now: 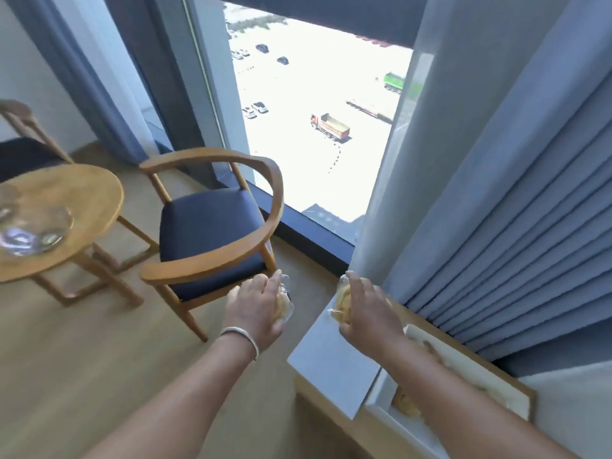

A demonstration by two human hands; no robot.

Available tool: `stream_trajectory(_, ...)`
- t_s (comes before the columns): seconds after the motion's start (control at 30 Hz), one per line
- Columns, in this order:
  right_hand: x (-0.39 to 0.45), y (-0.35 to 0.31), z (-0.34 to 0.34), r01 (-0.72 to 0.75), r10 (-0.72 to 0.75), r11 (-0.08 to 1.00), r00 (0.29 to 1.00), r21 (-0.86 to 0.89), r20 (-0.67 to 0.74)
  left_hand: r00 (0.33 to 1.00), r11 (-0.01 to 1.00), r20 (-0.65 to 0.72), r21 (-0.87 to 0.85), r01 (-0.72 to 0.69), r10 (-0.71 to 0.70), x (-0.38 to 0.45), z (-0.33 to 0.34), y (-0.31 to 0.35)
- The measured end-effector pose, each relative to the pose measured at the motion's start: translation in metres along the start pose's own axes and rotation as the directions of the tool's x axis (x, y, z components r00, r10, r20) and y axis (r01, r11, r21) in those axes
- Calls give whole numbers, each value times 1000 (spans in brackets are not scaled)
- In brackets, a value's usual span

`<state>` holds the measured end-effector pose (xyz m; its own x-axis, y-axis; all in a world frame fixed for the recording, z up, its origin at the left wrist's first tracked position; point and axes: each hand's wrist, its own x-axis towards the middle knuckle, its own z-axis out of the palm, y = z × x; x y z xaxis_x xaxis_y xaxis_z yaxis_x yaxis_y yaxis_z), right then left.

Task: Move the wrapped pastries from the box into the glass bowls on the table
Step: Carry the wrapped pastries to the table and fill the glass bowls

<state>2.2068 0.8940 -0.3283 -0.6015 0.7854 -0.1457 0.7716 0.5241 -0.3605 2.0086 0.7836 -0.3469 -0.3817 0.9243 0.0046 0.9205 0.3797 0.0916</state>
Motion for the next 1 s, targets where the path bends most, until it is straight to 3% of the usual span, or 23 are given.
stream_trajectory(0.2,23,-129,16,205,-205,976,979,-75,9,983,983,-21,9,184,-184,-50,-35,-125)
stream_trajectory(0.53,28,-348,74,511,-503,847,860,-149,91,892,895,-70,-7,447,-446,-160,-87,-323)
stream_trajectory(1.0,30,-573,161,775,-742,614,632,-152,223,692,699,-114,-42,714,-713,-291,-126,-484)
